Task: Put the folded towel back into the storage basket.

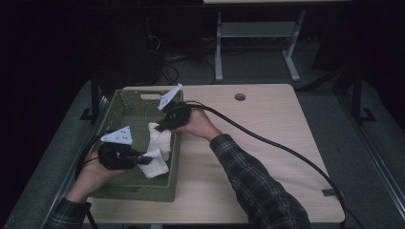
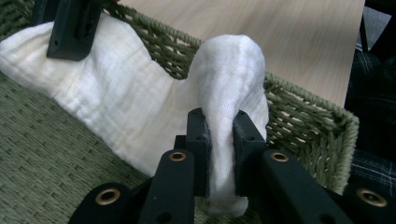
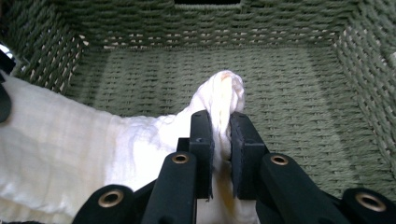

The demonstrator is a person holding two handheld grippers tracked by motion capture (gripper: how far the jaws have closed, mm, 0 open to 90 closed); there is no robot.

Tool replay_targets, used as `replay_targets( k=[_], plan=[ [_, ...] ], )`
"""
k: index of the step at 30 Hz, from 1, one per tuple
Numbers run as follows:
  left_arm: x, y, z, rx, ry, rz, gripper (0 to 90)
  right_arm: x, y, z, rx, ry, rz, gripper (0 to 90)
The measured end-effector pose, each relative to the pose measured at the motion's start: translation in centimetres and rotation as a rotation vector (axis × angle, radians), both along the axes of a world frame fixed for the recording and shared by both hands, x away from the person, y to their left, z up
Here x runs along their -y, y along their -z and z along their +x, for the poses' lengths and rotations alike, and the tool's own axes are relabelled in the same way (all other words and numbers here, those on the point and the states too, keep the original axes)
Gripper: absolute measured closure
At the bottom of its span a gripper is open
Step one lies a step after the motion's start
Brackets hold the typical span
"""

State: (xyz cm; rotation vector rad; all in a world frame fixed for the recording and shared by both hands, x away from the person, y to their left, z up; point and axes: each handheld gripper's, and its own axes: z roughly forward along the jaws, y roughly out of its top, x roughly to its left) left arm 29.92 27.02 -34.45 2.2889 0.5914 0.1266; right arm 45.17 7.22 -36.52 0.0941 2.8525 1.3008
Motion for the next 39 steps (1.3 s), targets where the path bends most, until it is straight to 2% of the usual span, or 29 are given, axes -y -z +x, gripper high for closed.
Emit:
replay_targets(
  k=[1,6,11,17,19,25,27,37,39],
  plan=[
    [0.0,0.1,0.1,-0.001,-0.005,-0.002,76.9,0.0,0.1,0.0,0.002,-0.006,-0.008,80.7],
    [0.2,0.2,0.7,-0.002,-0.032,-0.024,54.4,-0.3,0.4,0.0,0.006,-0.007,-0.016,80.7],
    [0.5,0.1,1.3,0.008,-0.048,-0.052,46.2,-0.3,0.5,0.2,0.002,-0.001,-0.008,80.7],
    [1.0,-0.1,1.6,0.028,-0.07,-0.094,41.7,-0.1,0.3,1.0,0.008,0.013,0.009,80.6],
    [1.1,-0.1,1.7,0.037,-0.073,-0.104,40.9,0.1,-0.1,1.6,0.01,0.016,0.035,80.6],
    [1.5,0.2,2.1,0.046,-0.074,-0.111,39.5,0.5,-0.8,3.3,0.031,0.043,0.044,80.6],
    [1.5,0.3,2.2,0.045,-0.081,-0.111,39.3,0.6,-0.8,3.9,0.022,0.057,0.045,80.6],
    [1.8,0.5,2.4,0.053,-0.085,-0.118,38.2,-0.4,-0.2,7.2,0.035,0.076,0.007,80.2],
    [1.8,0.6,2.5,0.054,-0.08,-0.117,38.0,-0.4,-0.3,7.5,0.035,0.089,0.029,79.7]
  ],
)
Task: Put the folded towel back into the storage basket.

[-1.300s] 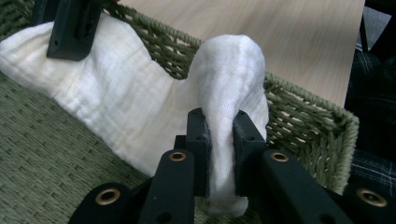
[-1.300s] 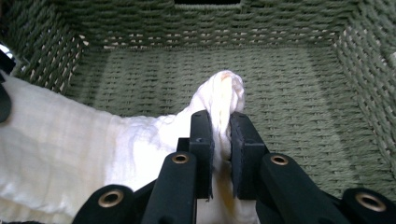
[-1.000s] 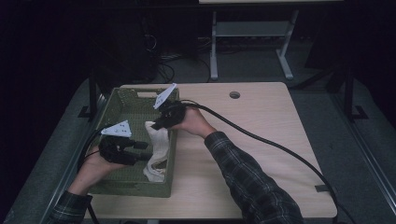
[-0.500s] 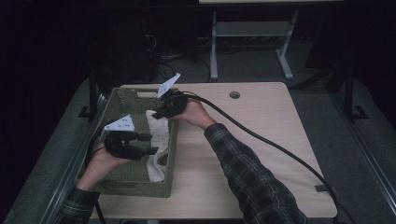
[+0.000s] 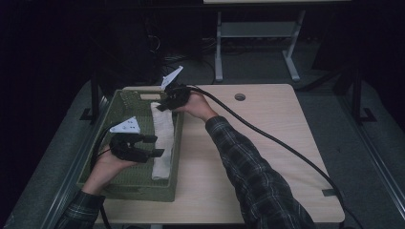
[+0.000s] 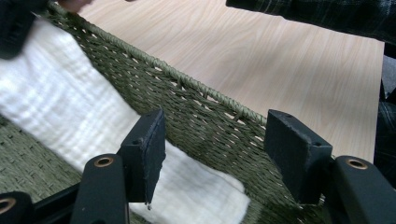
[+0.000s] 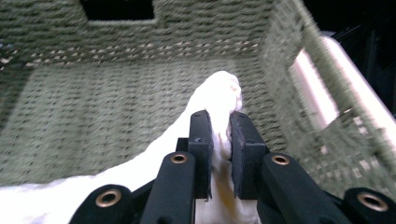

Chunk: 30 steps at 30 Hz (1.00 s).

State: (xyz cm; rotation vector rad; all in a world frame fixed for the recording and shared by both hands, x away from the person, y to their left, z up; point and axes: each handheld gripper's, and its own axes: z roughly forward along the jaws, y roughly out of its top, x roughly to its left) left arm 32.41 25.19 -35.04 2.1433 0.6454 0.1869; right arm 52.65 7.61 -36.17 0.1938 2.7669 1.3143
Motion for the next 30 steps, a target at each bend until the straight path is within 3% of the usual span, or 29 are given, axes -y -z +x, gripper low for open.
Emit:
replay_targets(
  k=[5,9,18,30],
  plan=[
    [0.2,0.3,0.2,-0.008,-0.003,-0.007,38.0,0.4,0.4,0.7,0.01,0.021,-0.027,78.5],
    [0.5,0.4,0.3,-0.009,0.0,-0.009,37.7,0.7,0.5,1.3,0.001,0.053,-0.037,67.0],
    [1.5,-0.1,0.7,-0.007,0.0,-0.023,36.0,2.6,-1.8,1.3,-0.013,0.097,0.024,49.8],
    [5.2,-1.8,1.2,0.007,-0.017,0.005,30.6,7.0,-3.4,-0.1,-0.017,0.096,0.029,46.1]
  ],
)
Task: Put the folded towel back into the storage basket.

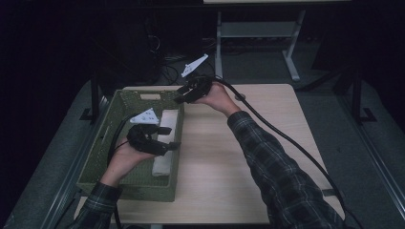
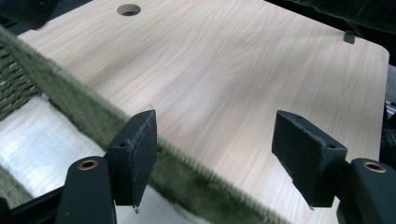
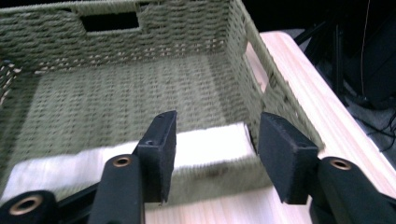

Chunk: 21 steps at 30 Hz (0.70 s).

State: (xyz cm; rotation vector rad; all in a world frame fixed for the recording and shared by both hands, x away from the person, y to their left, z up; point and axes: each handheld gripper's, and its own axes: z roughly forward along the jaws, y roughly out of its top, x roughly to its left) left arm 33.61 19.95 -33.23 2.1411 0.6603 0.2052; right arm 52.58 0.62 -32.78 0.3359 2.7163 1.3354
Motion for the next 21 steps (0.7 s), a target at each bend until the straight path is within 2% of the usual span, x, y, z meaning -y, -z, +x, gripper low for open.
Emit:
replay_targets(
  k=[5,7,9,11,13,17,21],
  plan=[
    [1.8,-0.6,-0.1,0.011,0.002,0.01,30.3,2.2,-0.4,-0.7,-0.003,0.003,0.007,45.5],
    [2.6,-0.6,-0.1,0.009,0.002,0.013,30.2,3.3,-0.5,-1.0,0.012,0.004,0.007,45.3],
    [3.6,-0.6,-0.1,0.011,0.007,0.018,30.0,4.4,-0.7,-1.3,-0.001,0.008,0.013,44.7],
    [4.5,-0.5,-0.2,0.011,0.012,0.022,29.8,5.6,-0.8,-1.7,0.025,0.011,0.027,44.9],
    [5.3,-0.5,-0.2,0.011,0.017,0.022,29.6,6.5,-0.9,-2.0,0.011,0.014,0.034,44.5],
    [6.7,-0.3,-0.1,0.012,0.017,0.023,29.3,8.1,-1.0,-2.7,0.03,0.013,0.024,43.8],
    [8.0,0.0,-0.1,0.008,0.021,0.019,29.0,9.6,-1.1,-3.5,0.04,0.024,0.051,43.3]
  ],
)
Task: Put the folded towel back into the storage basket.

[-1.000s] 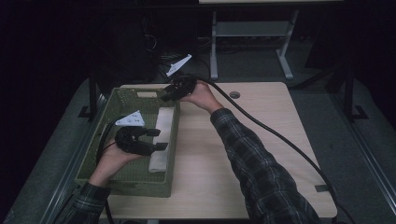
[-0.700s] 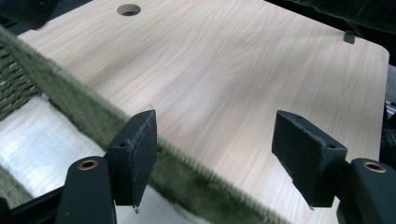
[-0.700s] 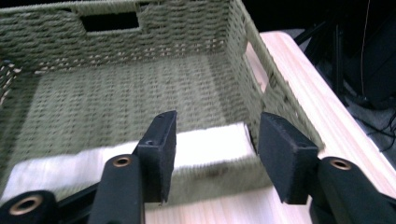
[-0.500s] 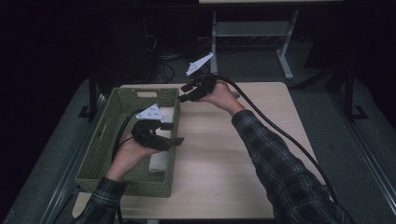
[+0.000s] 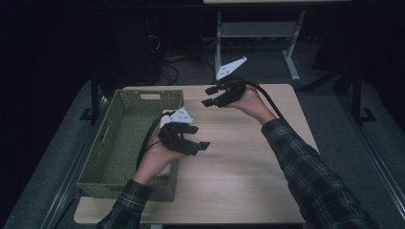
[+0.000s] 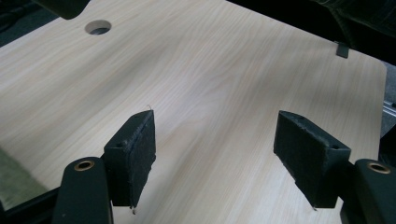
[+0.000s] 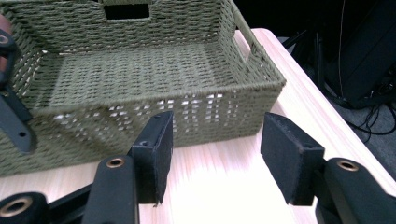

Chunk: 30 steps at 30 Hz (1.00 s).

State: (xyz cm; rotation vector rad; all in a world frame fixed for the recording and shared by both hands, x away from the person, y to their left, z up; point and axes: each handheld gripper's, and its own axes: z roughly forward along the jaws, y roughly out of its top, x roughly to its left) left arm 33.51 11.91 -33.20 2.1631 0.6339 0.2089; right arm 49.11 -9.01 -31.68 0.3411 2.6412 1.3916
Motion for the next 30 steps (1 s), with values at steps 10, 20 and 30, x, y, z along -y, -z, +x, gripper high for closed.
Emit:
replay_targets(
  k=[10,20,30],
  plan=[
    [3.1,1.5,-0.1,0.003,-0.017,-0.004,29.0,4.8,1.3,-2.1,0.019,0.062,0.029,41.1],
    [6.1,3.4,-0.8,0.014,-0.031,0.02,25.7,8.8,3.5,-4.2,0.001,0.135,0.018,34.4],
    [7.6,6.2,-1.5,0.03,-0.037,0.041,24.1,11.7,6.8,-5.9,-0.036,0.23,0.005,28.0]
  ],
)
